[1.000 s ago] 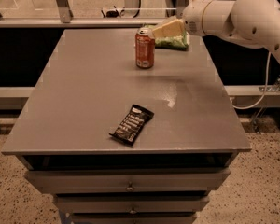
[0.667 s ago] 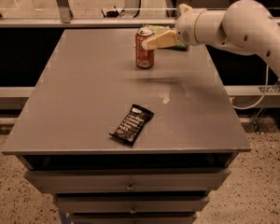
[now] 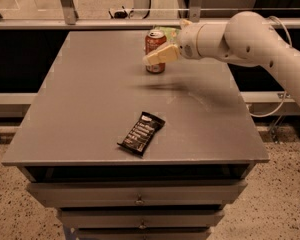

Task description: Move coke can near green jalapeno chip bag

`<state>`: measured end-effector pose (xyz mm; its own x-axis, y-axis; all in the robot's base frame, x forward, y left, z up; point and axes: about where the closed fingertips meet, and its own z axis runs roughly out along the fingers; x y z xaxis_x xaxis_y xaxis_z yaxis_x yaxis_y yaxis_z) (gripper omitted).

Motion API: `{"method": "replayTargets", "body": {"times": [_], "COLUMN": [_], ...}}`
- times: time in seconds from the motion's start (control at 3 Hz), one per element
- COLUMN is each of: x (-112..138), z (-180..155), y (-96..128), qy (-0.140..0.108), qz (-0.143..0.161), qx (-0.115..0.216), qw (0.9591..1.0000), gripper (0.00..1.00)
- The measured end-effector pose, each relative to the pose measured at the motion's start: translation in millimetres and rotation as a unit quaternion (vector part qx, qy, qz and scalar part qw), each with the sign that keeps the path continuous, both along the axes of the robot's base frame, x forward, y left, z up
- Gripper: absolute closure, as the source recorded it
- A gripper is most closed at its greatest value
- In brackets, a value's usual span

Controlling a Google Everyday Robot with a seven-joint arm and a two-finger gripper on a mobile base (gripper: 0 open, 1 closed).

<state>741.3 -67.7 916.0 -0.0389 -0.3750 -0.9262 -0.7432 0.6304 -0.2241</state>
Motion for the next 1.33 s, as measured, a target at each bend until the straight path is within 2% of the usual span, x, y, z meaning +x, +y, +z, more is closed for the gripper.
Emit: {"method": "replayTargets", "body": {"times": [0.33, 1.0, 1.33], "x": [11.0, 16.7, 17.4], "z": [-13.7, -10.4, 9.2], "y": [14.2, 15.5, 6.4], "qy": [0.011, 0.008, -0.011], "qz": [0.01, 0.005, -0.004], "qx": [0.012, 0.024, 0.028], "qw": [0.9998, 0.9997, 0.9995], "gripper": [0.02, 0.47, 0.7]}}
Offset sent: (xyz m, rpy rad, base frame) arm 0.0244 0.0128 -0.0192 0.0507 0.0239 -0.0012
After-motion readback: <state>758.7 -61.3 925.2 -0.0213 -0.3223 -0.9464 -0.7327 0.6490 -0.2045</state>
